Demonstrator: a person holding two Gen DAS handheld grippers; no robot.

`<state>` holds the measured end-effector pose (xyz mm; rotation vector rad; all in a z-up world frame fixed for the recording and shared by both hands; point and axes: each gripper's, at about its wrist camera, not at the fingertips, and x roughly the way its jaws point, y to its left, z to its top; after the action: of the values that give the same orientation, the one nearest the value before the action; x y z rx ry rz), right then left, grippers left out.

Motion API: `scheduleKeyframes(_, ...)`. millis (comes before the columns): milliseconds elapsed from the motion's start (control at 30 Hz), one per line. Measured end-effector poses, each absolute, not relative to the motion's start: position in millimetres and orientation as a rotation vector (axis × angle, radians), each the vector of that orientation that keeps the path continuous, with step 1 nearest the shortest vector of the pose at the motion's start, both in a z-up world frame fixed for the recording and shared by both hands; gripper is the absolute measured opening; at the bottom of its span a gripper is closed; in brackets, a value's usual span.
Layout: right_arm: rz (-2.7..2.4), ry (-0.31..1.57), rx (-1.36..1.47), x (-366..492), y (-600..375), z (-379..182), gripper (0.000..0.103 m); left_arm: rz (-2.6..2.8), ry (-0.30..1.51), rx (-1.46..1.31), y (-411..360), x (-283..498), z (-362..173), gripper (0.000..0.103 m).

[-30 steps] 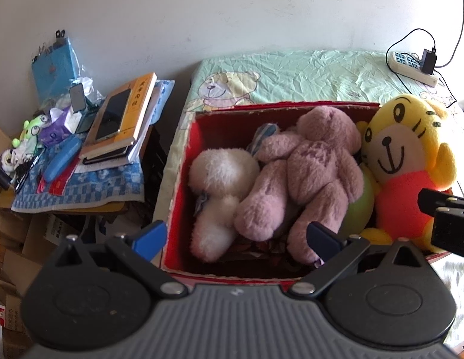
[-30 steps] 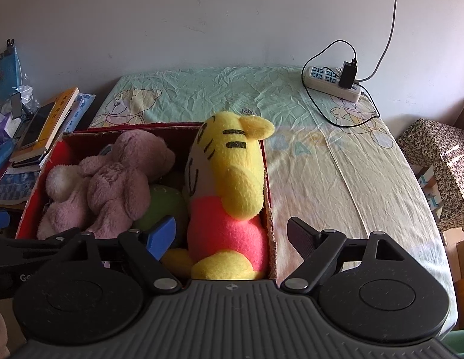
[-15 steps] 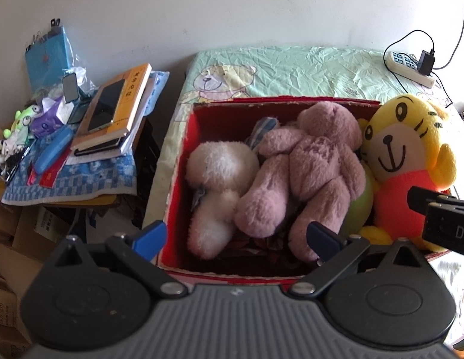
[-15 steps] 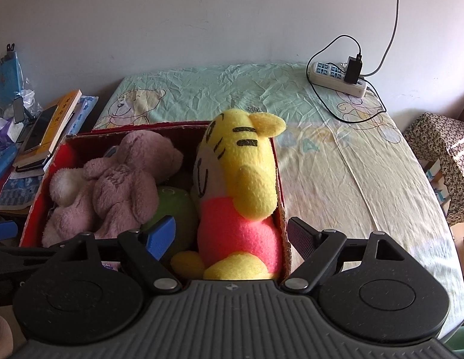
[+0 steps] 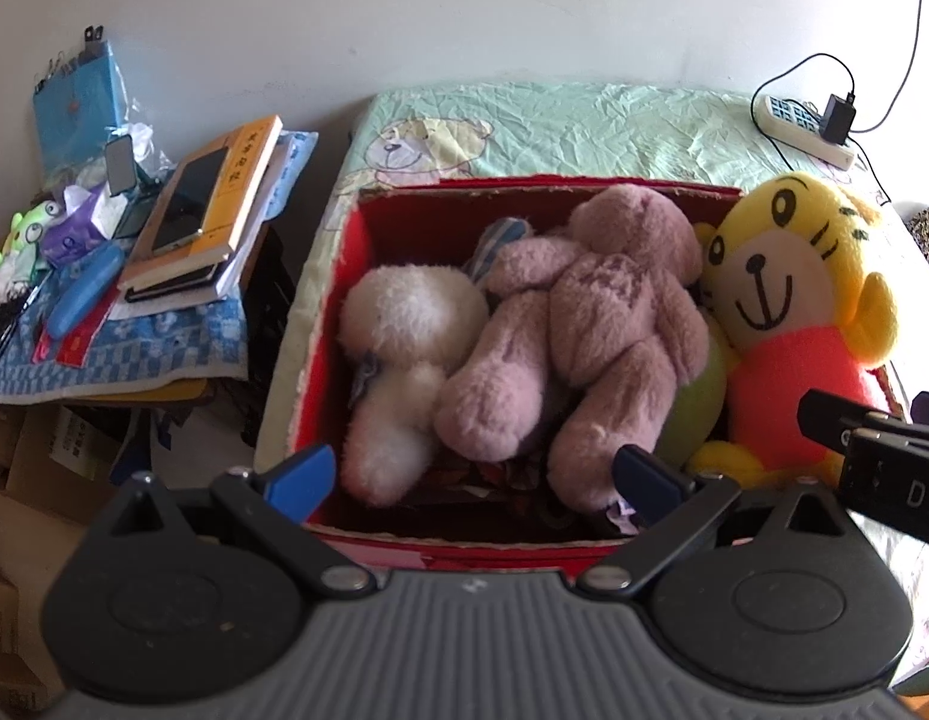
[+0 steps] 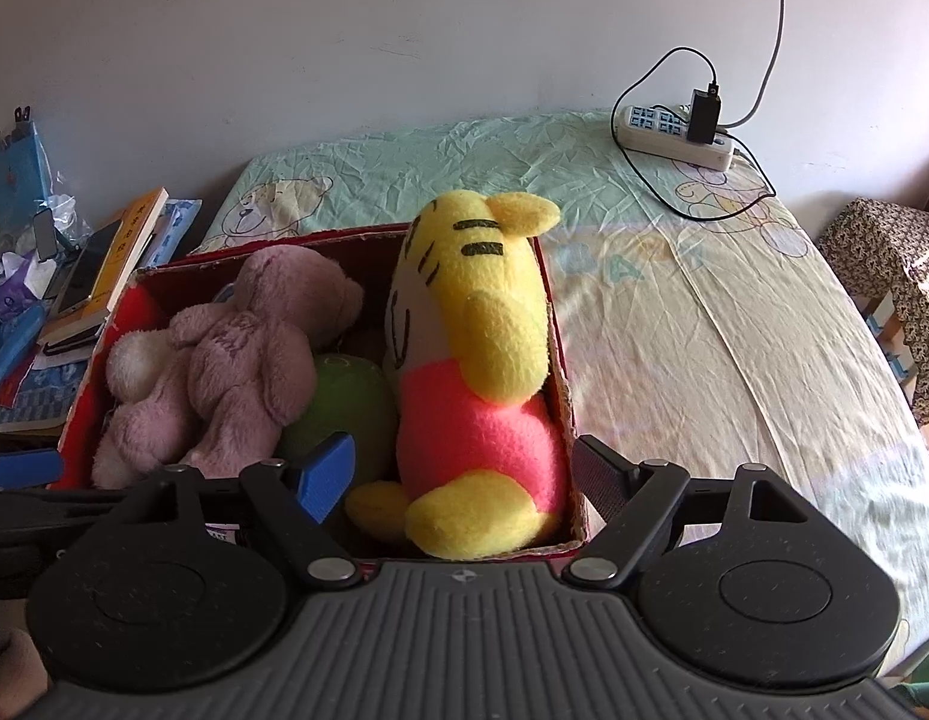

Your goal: Organize objects

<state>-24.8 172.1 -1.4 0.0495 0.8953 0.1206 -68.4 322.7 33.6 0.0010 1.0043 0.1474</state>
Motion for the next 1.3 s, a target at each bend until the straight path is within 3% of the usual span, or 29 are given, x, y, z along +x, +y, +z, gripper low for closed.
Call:
scheduleKeyframes(467,0.164,0.924,0.035,-32.0,173.9,0.1,0.069,0.134,1.04,0.006,316.0,-69.4,28.4,0.1)
scheduleKeyframes(833,0.15,0.91,0.012,-47.1,166.5,7.8,0.068,0.109,1.076,0.003,311.4,-84.1,37.0,0.1)
scheduleKeyframes(1300,-0.079,0.891,0.12,-74.2,91.3,8.8,0.069,-0.111,1.049,0.12,227.2,-92.4,45.3,0.1)
